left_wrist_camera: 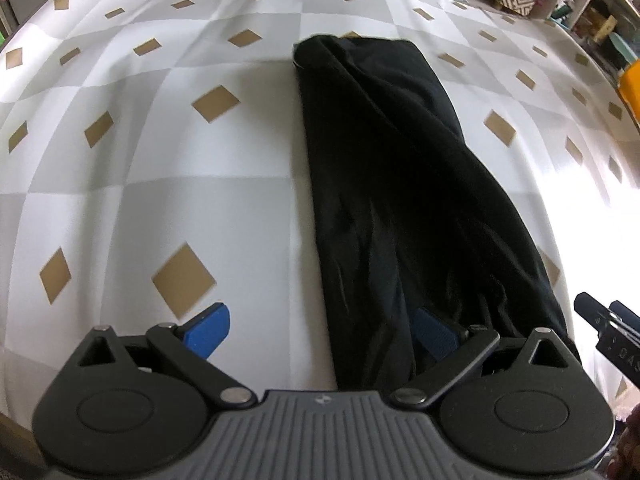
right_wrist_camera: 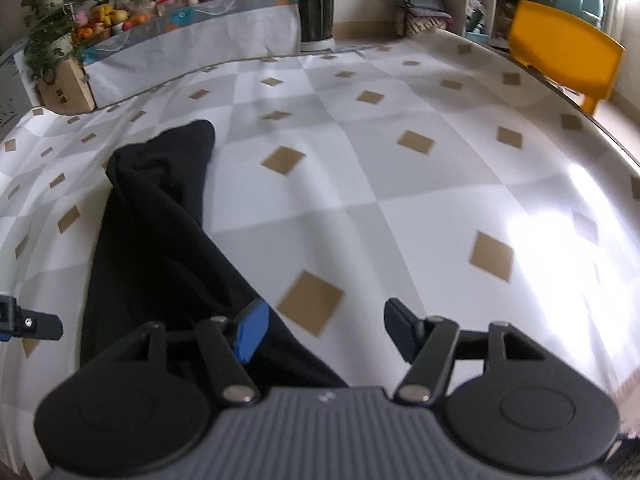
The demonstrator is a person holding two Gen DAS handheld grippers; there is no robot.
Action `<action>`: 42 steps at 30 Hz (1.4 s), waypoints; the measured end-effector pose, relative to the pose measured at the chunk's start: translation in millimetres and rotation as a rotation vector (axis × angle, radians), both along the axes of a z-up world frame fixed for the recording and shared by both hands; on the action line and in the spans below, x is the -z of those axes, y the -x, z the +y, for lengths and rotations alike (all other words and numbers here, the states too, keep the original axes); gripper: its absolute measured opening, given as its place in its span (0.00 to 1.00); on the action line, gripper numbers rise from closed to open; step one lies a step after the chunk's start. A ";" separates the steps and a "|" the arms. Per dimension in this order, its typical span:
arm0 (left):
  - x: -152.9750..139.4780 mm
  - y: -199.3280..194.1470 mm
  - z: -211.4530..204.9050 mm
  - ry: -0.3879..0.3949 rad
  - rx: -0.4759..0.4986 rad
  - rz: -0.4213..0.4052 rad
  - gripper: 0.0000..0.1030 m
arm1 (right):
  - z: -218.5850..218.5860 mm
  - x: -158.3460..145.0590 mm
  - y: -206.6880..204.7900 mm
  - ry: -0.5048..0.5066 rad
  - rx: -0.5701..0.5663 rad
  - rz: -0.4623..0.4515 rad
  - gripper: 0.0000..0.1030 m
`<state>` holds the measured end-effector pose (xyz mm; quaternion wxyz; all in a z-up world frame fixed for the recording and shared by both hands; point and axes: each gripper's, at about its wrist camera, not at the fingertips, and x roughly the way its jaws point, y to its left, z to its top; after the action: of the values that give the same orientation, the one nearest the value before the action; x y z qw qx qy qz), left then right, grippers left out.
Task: Fold clothes
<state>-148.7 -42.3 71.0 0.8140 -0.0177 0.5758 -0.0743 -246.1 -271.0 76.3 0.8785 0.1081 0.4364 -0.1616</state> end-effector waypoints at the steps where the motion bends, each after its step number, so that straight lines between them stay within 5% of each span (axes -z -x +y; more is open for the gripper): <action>1: 0.6 3.9 -1.5 -0.003 0.006 0.001 0.96 | -0.6 0.7 2.9 -0.004 0.006 0.003 0.60; 11: 3.2 33.0 -5.5 -0.030 0.033 -0.013 0.96 | -1.0 6.7 14.6 -0.062 0.037 0.050 0.60; 27: 9.3 39.2 -3.0 -0.035 0.013 0.007 0.96 | 4.1 44.5 17.7 -0.021 0.039 0.130 0.58; 29: 10.2 40.7 -1.8 -0.038 0.009 0.007 0.96 | 7.5 46.5 16.9 0.027 0.025 0.123 0.50; 34: 12.4 44.4 1.1 -0.045 -0.003 0.009 0.96 | 17.6 44.7 15.4 0.058 -0.046 0.102 0.08; 42: 14.8 58.7 13.8 -0.081 -0.045 -0.017 0.96 | 25.4 16.0 28.7 0.043 -0.078 0.006 0.03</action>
<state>-207.4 -28.5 56.1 0.8203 0.0028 0.5709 -0.0327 -274.8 -245.6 60.3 0.8849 0.0717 0.4394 -0.1368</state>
